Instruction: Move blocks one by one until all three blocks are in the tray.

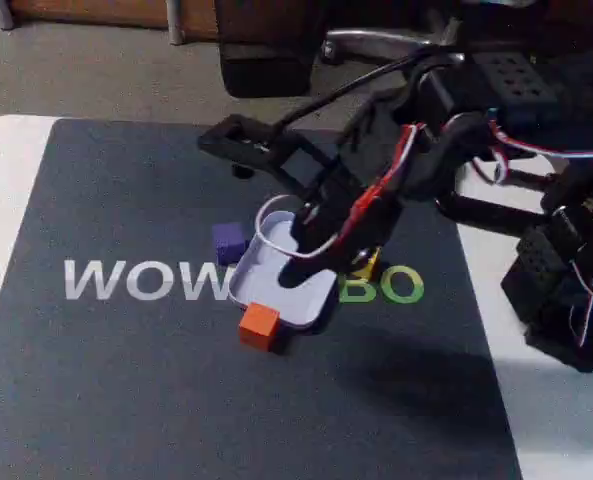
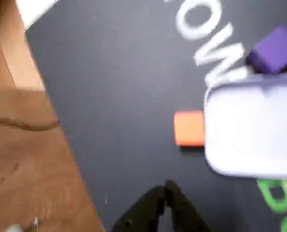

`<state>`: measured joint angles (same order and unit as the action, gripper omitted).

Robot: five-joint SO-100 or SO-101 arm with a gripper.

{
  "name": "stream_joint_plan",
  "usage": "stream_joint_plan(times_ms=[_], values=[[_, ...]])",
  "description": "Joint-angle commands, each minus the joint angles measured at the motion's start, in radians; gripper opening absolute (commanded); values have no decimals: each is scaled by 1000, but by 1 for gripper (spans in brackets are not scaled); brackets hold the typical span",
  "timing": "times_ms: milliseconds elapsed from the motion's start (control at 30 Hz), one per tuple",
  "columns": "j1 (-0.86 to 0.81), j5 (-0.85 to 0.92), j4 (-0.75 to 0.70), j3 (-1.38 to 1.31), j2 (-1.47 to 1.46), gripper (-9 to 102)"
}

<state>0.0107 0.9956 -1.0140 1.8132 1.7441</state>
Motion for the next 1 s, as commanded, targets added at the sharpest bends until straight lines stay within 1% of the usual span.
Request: stream_joint_plan(times_ms=[0,233,333,467,600,733,833,967], values=[[-21,28,64,-29,-31,-4],[-92,150,204,-3,-163,-4],[-120,236,210,15,-195,-3],[-130,359,244,153,-118,-2],[-115,423,250,291,12,-1],[-89,423,253,376,121,-1],[-58,383,261,390,163,0],[-31,322,310,380,170,0]])
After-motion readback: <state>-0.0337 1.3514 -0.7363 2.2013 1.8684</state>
